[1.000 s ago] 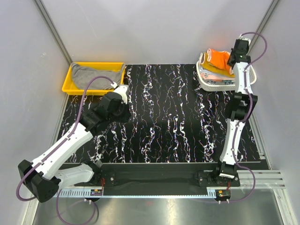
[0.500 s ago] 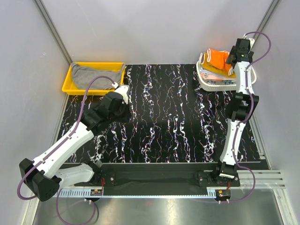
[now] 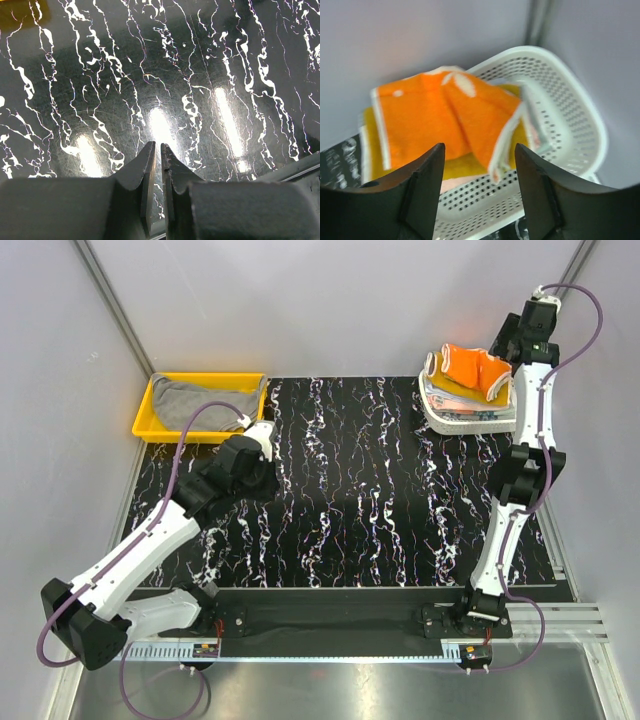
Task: Fold and stack the towels
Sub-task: Neatly place the folded towel into the bin
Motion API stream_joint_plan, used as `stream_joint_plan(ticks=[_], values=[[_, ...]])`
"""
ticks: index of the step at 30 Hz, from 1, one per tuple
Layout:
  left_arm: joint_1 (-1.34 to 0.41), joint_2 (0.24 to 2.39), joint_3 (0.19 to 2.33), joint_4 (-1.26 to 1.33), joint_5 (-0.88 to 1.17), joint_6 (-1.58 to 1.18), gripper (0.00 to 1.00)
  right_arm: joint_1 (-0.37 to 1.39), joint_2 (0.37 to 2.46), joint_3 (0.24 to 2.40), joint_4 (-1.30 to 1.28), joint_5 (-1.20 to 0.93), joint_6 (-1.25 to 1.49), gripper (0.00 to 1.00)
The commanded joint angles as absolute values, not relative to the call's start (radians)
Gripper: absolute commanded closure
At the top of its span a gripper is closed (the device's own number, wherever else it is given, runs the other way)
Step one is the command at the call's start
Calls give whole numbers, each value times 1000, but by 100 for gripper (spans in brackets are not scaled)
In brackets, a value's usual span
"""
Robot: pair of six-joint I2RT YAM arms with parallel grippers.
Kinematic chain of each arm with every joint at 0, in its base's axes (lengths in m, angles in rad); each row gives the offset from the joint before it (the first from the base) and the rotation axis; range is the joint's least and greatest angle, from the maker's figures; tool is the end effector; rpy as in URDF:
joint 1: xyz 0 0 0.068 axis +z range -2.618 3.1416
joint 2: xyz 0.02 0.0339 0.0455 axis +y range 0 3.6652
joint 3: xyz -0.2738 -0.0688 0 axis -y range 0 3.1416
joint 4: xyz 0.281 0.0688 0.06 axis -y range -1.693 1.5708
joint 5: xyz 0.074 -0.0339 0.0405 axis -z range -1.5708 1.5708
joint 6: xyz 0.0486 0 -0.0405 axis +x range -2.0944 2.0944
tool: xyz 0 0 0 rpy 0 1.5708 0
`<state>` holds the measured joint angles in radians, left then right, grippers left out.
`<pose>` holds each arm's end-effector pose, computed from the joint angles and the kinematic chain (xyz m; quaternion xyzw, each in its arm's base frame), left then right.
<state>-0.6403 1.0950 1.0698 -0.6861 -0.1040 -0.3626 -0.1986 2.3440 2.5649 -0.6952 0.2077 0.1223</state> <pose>0.2193 -0.1571 0.3299 0.1042 0.9021 -0.1586 0.3876 0.5670 -0.1243 0.3740 0.1889 0.8293 -0.1082 0.5146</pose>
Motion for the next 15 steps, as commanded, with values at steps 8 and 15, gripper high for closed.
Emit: stream_joint_plan(ticks=[8, 15], values=[[-615, 1068, 1065, -638, -63, -350, 86, -199, 2410, 2563, -687, -144, 244, 52], [-612, 1060, 1058, -637, -61, -350, 86, -199, 2482, 2579, -713, -94, 245, 53]])
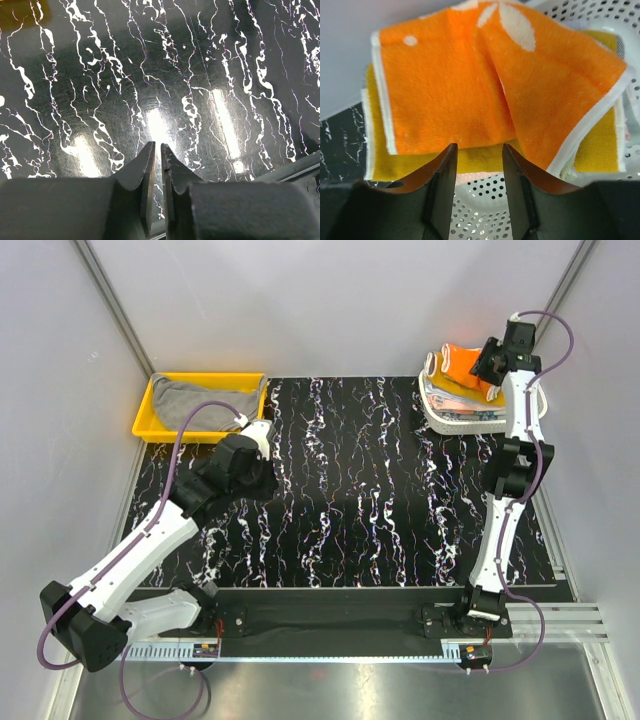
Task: Fold and stack the towels
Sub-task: Neatly place the folded towel into the bin
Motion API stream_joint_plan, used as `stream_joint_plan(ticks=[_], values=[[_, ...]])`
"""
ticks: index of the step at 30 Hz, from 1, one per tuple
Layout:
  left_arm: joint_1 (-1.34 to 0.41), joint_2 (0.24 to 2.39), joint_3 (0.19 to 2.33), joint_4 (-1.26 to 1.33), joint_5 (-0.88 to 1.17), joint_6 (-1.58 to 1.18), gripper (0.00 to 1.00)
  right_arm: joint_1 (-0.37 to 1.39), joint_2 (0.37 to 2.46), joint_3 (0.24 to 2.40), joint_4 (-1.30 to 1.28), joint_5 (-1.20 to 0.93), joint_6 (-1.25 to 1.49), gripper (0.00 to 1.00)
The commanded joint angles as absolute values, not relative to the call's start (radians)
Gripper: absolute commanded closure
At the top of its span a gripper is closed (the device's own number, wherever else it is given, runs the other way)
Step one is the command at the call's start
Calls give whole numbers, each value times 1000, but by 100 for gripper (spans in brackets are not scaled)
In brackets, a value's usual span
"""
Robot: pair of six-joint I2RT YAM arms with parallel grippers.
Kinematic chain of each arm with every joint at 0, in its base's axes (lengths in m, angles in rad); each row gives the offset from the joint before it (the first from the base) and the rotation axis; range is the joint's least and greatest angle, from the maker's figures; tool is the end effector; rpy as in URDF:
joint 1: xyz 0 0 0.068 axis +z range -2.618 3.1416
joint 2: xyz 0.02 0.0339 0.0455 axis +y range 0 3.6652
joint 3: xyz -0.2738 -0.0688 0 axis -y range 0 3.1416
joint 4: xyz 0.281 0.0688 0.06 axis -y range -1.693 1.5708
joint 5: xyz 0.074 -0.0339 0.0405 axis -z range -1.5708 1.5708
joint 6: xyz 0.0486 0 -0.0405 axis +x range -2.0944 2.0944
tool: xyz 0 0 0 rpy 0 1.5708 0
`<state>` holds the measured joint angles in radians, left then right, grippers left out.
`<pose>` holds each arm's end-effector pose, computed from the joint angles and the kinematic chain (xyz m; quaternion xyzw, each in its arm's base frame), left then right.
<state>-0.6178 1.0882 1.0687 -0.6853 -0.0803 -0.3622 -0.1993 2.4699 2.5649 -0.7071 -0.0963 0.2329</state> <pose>0.2210 -0.1522 0.3312 0.0989 0.9017 -0.1652 0.3871 0.5974 -0.1159 0.3000 0.1684 0.8704 0.0504 0.4599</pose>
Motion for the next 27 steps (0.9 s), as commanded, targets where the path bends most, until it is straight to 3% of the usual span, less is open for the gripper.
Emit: stream_joint_plan(ticks=[1, 9, 19, 27], values=[[-611, 1058, 1058, -638, -61, -348, 86, -199, 2485, 2576, -710, -81, 241, 53], [-611, 1054, 1051, -640, -67, -347, 86, -209, 2574, 2654, -680, 21, 176, 50], [-611, 1051, 1048, -644, -81, -345, 86, -213, 2585, 2583, -453, 202, 42, 50], [-609, 1058, 1048, -644, -83, -344, 86, -218, 2592, 2585, -397, 201, 8, 46]])
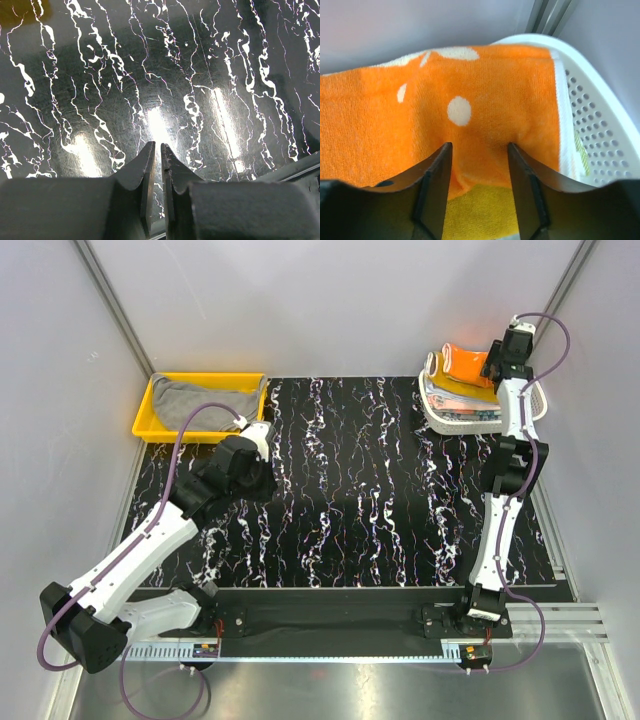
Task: Fold and stack the towels
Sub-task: Neatly place the folded towel into the bin, then grab crumpled towel
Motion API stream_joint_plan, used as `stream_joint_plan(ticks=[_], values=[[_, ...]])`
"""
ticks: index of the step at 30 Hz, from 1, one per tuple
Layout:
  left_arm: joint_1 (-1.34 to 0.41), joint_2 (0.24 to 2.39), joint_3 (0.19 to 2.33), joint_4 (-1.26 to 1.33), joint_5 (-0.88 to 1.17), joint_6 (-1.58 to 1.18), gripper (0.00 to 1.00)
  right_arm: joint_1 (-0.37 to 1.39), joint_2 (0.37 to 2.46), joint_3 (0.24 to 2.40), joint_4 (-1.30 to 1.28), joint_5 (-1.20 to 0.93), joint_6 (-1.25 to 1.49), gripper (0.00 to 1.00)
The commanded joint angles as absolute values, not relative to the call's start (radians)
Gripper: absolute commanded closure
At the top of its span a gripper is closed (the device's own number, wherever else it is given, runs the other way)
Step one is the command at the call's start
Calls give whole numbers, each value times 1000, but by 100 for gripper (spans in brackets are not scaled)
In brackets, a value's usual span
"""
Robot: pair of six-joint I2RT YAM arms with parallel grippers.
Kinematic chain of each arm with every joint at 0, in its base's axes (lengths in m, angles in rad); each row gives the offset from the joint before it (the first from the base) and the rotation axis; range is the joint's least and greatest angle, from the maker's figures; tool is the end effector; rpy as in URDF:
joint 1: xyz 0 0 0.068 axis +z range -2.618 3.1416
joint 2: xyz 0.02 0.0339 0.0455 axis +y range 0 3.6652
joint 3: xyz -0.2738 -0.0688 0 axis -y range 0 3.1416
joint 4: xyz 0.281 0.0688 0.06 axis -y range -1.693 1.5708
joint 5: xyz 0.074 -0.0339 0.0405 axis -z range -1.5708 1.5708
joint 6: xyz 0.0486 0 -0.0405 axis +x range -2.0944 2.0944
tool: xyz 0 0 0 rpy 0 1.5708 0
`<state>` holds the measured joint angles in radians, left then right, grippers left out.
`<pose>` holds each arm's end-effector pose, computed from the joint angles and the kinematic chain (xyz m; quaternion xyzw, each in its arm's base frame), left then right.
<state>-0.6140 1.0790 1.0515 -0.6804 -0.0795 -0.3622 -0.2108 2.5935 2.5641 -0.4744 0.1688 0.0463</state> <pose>0.2199 -0.1503 0.3275 0.0975 0.9025 -0.1641 0.3860 0.6272 -0.1425 0.2490 0.1525 0.8454 -0.1140 0.4991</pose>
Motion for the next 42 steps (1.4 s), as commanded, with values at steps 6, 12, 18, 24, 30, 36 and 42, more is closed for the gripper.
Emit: stream_joint_plan(ticks=[6, 12, 18, 24, 30, 36, 42], values=[[-609, 1063, 1043, -647, -86, -344, 86, -236, 2599, 2560, -367, 215, -64, 39], [-609, 1071, 1045, -649, -90, -344, 86, -242, 2573, 2566, -397, 189, -58, 39], [-607, 1069, 1046, -647, -84, -342, 86, -244, 2450, 2491, -420, 163, -14, 38], [-600, 1068, 1046, -644, -75, -345, 86, -230, 2457, 2588, -491, 41, 60, 41], [-595, 1072, 1046, -643, -72, -347, 86, -203, 2425, 2477, -394, 49, 89, 41], [-592, 1081, 1046, -641, -80, -350, 86, -190, 2532, 2497, -370, 8, 83, 41], [-586, 1106, 1063, -641, -95, -359, 86, -184, 2559, 2431, -368, 2, 80, 43]])
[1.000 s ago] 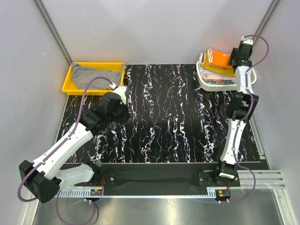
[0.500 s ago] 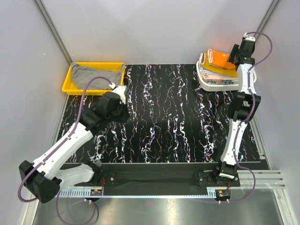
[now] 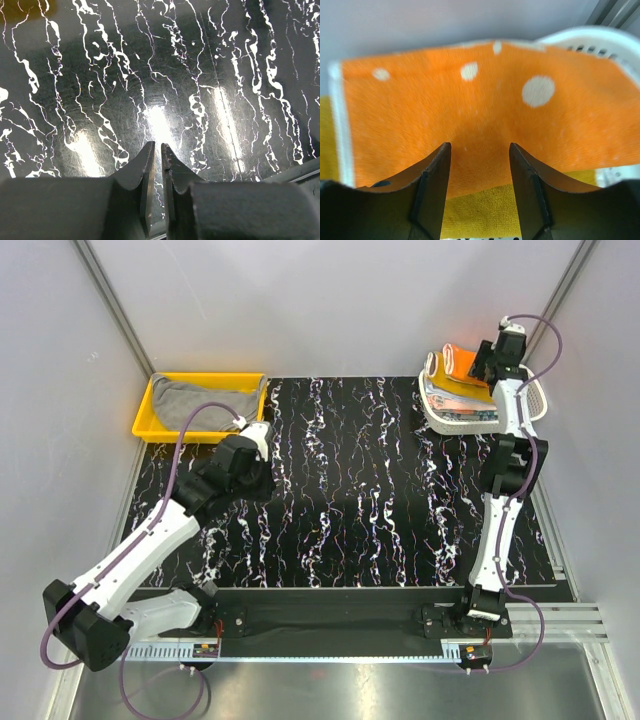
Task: Fold and stack the towels
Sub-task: Grab crumpled towel
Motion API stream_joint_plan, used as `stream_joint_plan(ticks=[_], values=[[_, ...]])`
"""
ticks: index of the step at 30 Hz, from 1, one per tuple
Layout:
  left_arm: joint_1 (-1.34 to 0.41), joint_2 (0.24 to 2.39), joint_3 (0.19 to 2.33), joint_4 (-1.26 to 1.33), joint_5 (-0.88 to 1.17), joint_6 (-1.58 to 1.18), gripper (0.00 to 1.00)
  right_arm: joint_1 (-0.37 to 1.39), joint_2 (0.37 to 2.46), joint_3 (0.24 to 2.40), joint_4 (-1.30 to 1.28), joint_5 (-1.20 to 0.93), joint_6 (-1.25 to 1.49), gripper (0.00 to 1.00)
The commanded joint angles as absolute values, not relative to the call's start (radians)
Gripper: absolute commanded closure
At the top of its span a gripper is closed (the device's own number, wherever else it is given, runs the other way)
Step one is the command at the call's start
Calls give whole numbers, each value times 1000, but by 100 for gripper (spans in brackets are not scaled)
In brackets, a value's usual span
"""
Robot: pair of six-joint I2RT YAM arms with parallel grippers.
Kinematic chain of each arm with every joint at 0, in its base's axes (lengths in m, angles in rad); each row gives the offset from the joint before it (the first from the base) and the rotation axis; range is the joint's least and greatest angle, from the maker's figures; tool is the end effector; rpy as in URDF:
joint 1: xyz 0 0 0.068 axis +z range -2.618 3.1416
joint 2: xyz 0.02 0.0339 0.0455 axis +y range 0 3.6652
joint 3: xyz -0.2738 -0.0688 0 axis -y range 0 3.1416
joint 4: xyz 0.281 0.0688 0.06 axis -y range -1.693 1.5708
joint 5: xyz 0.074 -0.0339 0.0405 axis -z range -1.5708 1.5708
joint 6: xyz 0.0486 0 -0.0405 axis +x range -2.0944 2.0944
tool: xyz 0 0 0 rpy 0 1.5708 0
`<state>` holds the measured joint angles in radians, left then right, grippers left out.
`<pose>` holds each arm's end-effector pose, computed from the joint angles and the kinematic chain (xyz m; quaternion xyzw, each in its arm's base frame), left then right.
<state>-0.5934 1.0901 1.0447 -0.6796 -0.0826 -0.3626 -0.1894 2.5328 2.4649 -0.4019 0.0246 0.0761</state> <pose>0.2248 -0.1468 0.3223 0.0881 0.9070 -0.1552 0.3814 0.6267 -0.1214 0.2554 0.1192 0.8439 -0.0401 0.5216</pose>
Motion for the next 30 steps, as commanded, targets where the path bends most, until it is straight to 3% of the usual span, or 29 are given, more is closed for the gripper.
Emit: stream_joint_plan(ticks=[1, 5, 11, 19, 24, 30], values=[[-584, 1112, 1069, -640, -95, -362, 85, -184, 2559, 2422, -371, 2, 81, 43], [-575, 1146, 1124, -653, -120, -406, 79, -179, 2572, 2479, -432, -52, 104, 43], [-540, 1221, 1235, -586, -337, -469, 69, -173, 2510, 2453, -445, -34, 159, 43], [-344, 1442, 1351, -382, -520, -477, 48, -146, 2288, 2510, -569, -37, 279, 29], [-192, 1764, 1549, -390, -459, -466, 39, -92, 2054, 2174, -487, -116, 348, 26], [-97, 2142, 1903, -462, -442, -410, 20, 38, 1844, 1809, -331, -150, 371, 27]])
